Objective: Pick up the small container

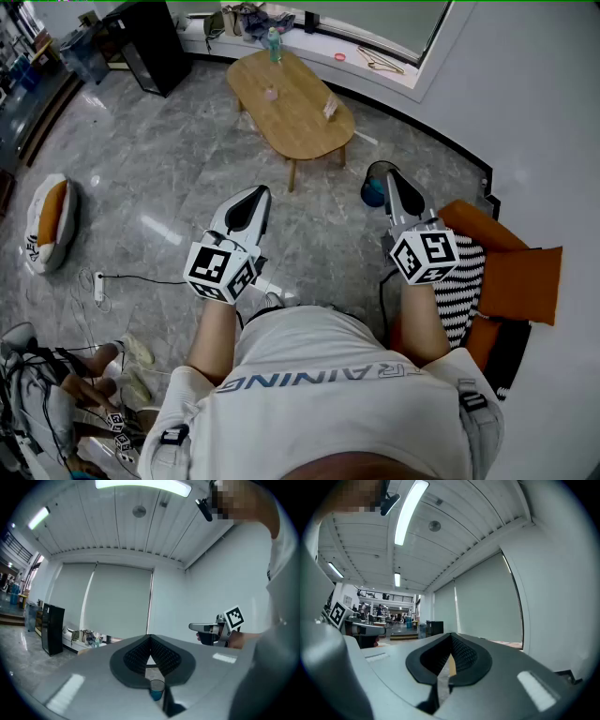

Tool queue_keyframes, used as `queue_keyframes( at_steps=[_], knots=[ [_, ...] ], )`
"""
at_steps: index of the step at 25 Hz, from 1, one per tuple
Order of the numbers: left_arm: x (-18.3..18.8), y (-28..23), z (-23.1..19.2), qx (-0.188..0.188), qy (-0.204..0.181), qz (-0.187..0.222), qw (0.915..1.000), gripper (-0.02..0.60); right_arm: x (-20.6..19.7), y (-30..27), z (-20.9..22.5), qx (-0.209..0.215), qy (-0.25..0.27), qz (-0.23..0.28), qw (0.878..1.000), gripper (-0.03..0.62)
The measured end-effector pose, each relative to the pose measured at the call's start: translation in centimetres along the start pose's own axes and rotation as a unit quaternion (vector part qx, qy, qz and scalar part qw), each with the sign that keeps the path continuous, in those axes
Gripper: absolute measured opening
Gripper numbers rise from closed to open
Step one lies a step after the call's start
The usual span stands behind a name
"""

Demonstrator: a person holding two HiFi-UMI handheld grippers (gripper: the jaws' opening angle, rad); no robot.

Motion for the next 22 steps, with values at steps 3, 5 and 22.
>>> queue_keyframes(
  at_steps=[3, 5, 22],
  knots=[
    [-0.2, 0.1, -0.3, -0.001, 0.005, -0.004, 1.0000, 0.000, -0.6, -0.2, -0.5, 0.001, -0.001, -0.008, 1.000, 0.015],
    [-0.1, 0.3, -0.6, -0.003, 0.007, -0.007, 1.0000, 0.000, -0.8, -0.4, -1.0, 0.001, -0.002, -0.013, 1.000, 0.015],
    [0.1, 2.4, -6.9, -0.002, 0.020, -0.009, 0.9998, 0.000, -2.0, -4.6, -5.9, -0.001, -0.021, 0.003, 1.000, 0.017]
  ],
)
Point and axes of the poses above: the fingertips, and each gripper's own axes: y backward along the fingers, z to its right, x out of its top, the point moved 4 cm from there along y, backward along the fingers, and after that the axes turned 7 degrees about z, right-handed, at the moved point
